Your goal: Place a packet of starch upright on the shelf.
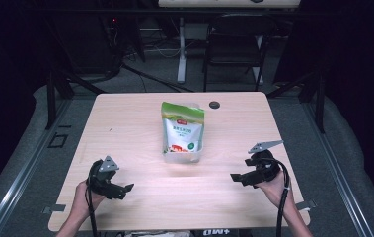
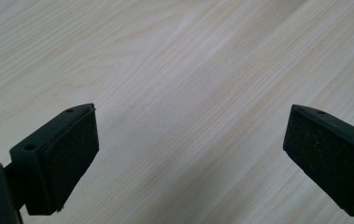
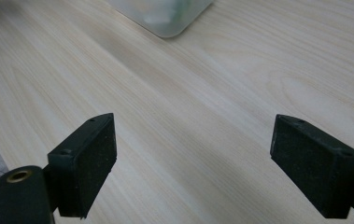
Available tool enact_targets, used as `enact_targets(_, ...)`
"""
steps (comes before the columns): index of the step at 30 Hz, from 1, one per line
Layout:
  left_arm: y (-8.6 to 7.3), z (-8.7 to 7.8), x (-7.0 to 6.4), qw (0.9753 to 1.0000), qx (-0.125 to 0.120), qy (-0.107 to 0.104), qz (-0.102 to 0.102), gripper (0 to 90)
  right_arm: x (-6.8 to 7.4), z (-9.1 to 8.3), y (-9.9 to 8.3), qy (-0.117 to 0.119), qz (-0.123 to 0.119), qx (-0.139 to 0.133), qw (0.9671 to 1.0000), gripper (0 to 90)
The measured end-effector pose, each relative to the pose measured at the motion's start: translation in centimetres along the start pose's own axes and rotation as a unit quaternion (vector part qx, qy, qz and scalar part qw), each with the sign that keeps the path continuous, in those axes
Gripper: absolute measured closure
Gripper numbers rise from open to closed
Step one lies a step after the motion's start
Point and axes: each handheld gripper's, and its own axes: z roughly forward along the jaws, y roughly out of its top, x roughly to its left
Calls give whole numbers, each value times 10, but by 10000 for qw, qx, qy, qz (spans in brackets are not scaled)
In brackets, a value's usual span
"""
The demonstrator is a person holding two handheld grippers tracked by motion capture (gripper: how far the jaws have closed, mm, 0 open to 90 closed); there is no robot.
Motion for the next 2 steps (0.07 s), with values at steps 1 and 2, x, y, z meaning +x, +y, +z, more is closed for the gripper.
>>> enact_targets(1, 0, 0, 0, 10000, -3, 0, 0, 34, 0, 1, -1, -41, 29, -12, 10000, 143)
enact_targets(2, 0, 0, 0, 10000, -2, 2, 5, 35, -1, 1, -2, -37, 17, 23, 10000, 145)
